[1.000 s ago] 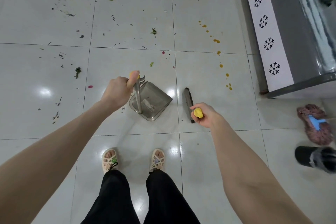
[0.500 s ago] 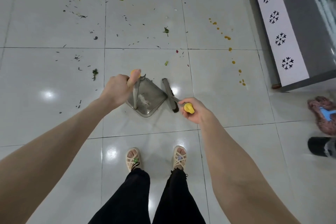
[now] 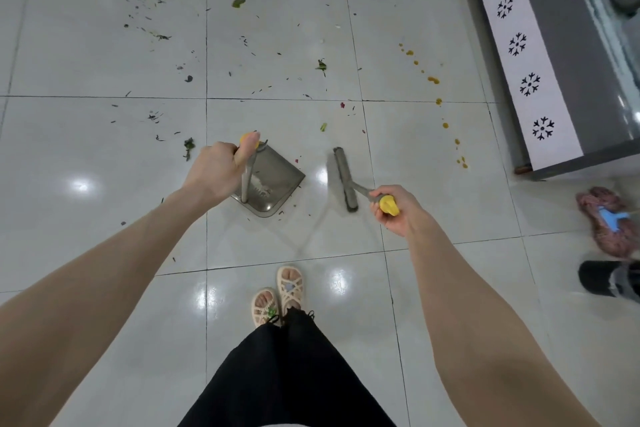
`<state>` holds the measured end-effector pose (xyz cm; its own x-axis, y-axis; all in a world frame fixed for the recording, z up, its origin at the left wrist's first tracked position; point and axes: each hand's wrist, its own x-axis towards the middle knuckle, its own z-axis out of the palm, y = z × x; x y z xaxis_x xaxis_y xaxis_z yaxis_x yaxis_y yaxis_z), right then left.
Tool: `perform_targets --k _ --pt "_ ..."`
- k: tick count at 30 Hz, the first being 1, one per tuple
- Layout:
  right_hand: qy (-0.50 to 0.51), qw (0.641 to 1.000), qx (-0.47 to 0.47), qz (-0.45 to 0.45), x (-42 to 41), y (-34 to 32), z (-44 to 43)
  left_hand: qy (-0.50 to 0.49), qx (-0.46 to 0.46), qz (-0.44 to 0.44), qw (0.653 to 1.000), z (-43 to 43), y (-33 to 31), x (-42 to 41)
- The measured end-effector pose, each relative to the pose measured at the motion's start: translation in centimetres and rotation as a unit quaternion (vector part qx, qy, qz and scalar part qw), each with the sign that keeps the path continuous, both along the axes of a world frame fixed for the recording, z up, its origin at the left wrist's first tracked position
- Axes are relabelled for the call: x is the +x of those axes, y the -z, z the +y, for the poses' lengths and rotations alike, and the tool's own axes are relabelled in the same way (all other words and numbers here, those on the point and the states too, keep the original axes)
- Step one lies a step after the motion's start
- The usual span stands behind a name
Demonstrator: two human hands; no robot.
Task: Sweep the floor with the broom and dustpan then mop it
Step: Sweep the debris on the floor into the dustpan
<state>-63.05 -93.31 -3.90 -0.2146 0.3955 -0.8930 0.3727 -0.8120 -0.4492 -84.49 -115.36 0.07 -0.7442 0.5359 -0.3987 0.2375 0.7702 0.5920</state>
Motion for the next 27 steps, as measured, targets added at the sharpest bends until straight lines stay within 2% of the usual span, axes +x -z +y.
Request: perform_targets --k 7,12,20,27 --pt "-0.012 0.999 0.032 -0.038 -2.0 1.9 1.4 -0.033 0.021 0.001 0.999 -0.6 0.1 -1.8" --pt "-0.046 0.999 -0.018 -0.016 -5.6 2.8 0.9 -0.049 0.023 0.003 0.999 -0.7 0.4 -3.1" --pt "-0.076 0.996 -0.035 0.01 -10.5 2.4 -3.8 -0.047 0.032 0.004 0.998 -2.5 -0.5 -6.3" --pt "-0.055 0.997 -0.038 0.028 -13.8 1.7 -10.2 0.012 0.018 0.002 1.0 -7.4 -0.8 -11.8"
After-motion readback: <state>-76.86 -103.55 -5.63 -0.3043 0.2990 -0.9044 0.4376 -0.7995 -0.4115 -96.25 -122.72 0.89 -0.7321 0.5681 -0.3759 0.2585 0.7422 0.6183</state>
